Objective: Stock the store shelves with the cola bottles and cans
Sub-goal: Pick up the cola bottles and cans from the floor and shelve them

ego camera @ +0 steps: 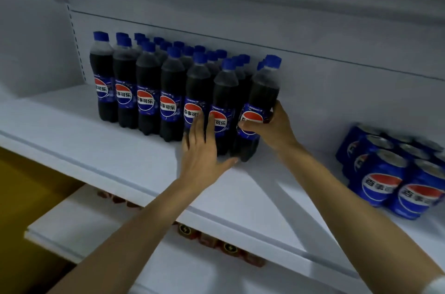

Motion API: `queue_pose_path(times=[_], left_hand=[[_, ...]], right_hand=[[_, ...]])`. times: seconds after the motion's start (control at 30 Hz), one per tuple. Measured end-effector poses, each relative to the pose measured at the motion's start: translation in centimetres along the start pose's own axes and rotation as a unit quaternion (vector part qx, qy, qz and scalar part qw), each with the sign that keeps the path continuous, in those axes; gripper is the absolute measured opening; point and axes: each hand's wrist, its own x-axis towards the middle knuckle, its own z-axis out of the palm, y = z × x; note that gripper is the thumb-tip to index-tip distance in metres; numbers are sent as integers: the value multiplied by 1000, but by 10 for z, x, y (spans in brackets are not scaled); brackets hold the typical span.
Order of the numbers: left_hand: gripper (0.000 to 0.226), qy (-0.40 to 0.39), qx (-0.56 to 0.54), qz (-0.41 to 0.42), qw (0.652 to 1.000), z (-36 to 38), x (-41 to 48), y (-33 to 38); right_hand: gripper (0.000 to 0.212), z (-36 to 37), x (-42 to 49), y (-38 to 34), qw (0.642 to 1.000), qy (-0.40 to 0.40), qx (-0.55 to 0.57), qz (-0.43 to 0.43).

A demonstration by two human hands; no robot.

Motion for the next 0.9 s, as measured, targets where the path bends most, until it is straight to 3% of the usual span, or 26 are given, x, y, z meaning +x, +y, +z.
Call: queue_pose_path(times=[0.27,0.47,0.67,0.9], left_hand=[[112,32,-27,5,999,13,8,5],[105,68,-17,-9,997,20,10,-3],[100,65,-35,-29,997,22,11,-6],[98,73,-59,-28,995,24,12,-9]], right_hand=[[87,11,0,22,999,-4,-36,-15],[71,15,-15,42,999,39,-29,11],[58,12,-39,68,992,19,-82,89],[50,13,-35,71,990,19,-110,87]])
